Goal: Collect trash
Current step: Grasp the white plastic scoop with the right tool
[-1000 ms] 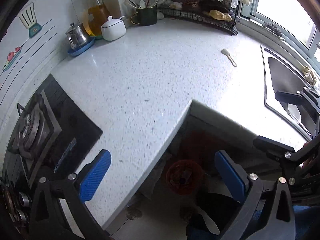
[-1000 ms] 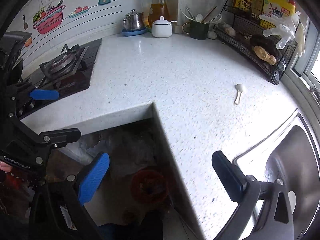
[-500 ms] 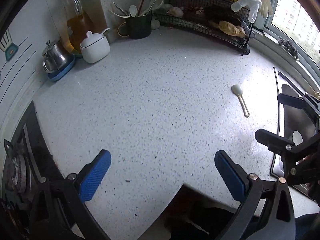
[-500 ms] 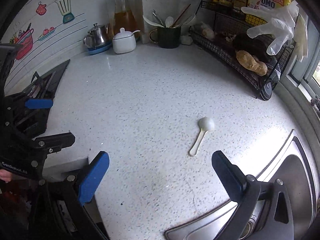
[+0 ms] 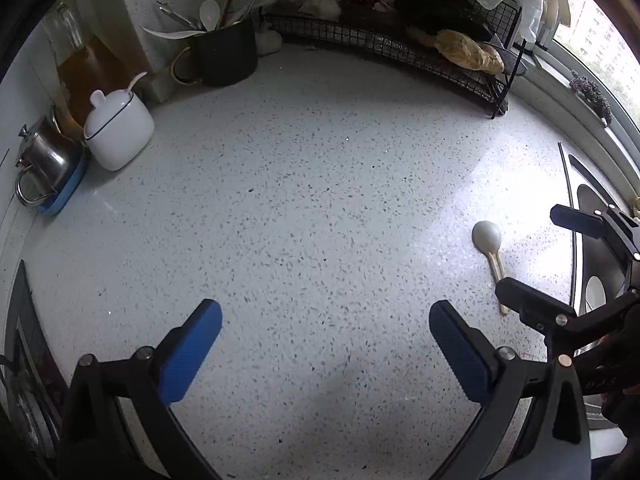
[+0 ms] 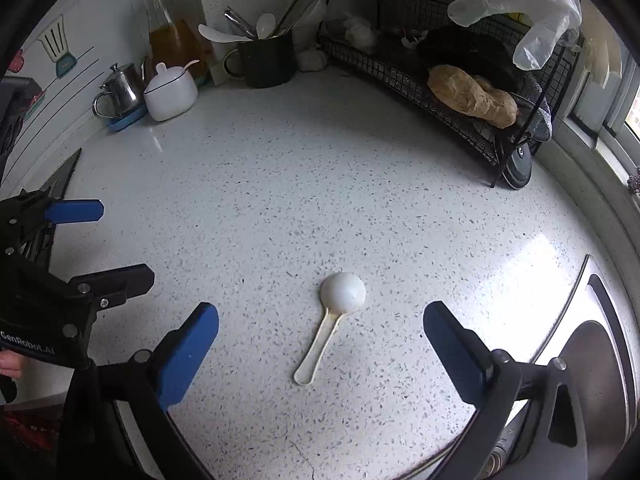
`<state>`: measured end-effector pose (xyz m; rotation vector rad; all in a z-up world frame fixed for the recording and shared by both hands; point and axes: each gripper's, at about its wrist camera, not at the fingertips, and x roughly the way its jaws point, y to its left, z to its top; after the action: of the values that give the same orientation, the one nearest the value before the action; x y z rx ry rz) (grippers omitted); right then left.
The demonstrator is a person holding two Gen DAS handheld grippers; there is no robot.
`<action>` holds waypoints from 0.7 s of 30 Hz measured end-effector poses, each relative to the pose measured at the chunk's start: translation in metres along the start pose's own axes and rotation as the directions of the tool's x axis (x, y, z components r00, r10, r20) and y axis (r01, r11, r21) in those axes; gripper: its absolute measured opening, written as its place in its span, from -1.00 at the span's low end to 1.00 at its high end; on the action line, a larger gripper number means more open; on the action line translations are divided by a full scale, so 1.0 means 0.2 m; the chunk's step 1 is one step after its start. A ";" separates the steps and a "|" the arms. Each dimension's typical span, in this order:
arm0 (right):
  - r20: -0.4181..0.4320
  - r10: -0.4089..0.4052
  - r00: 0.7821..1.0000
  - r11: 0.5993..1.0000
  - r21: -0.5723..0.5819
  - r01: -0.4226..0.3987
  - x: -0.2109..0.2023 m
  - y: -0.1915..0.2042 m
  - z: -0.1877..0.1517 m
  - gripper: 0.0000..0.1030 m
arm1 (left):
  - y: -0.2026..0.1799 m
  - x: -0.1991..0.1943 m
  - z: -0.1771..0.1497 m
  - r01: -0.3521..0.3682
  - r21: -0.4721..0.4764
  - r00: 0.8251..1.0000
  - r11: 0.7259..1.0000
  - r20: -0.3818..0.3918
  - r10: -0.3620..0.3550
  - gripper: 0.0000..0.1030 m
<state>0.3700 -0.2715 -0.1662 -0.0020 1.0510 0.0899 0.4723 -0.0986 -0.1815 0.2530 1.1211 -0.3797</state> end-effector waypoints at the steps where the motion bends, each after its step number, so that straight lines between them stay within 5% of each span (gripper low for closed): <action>1: -0.008 0.002 1.000 1.000 0.009 -0.002 0.02 -0.01 0.01 0.98 | 0.00 0.02 0.02 0.004 -0.001 1.000 1.000 -0.005 -0.004 0.99; 6: -0.041 -0.004 0.999 1.000 0.009 0.004 0.11 -0.04 0.04 0.98 | 0.01 0.12 0.06 -0.010 -0.009 0.999 1.000 -0.037 0.010 0.99; 21: -0.076 0.040 0.996 0.996 -0.078 -0.046 0.21 0.00 0.08 0.10 | 0.05 0.19 0.07 -0.038 -0.030 0.997 0.999 -0.062 0.036 0.99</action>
<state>0.4054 -0.2677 -0.1952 -0.0550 1.1218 0.1720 0.5023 -0.1010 -0.2100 0.2594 1.1808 -0.3238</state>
